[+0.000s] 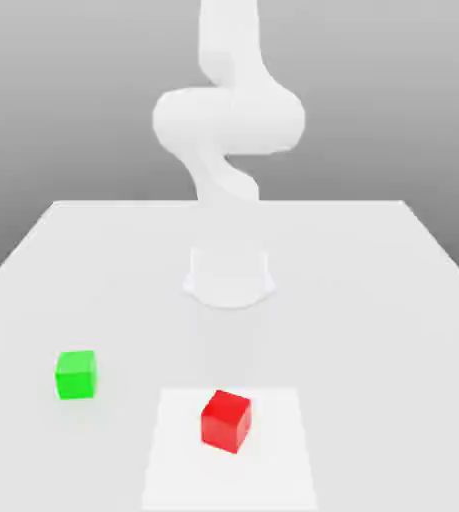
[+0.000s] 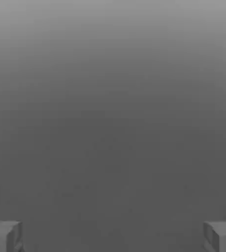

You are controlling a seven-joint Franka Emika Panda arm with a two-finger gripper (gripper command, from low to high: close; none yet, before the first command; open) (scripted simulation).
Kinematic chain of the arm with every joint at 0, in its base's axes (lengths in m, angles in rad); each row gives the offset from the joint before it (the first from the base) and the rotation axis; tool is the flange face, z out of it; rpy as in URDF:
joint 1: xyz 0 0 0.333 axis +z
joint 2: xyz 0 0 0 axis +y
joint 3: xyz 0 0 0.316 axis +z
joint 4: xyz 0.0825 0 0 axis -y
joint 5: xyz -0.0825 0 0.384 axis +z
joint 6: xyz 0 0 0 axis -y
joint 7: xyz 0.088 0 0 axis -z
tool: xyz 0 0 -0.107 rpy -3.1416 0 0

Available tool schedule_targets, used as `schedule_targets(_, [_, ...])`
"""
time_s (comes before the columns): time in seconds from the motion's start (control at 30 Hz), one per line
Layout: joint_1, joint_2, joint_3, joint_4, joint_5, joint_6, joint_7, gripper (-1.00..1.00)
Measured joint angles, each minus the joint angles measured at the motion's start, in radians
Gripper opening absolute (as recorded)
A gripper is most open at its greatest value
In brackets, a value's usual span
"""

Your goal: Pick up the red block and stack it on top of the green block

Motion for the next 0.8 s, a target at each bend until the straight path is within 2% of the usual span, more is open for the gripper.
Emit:
schedule_targets(0.37, [0.124, 0.337, -0.13, -0.189, -0.032, 0.198, -0.46, 0.0])
schedule_targets(0.57, [0.173, 0.52, -0.186, -0.291, -0.017, 0.305, -0.73, 0.0])
schedule_targets(0.8, [0.191, 0.738, -0.199, -0.402, 0.033, 0.434, -1.054, 0.0])
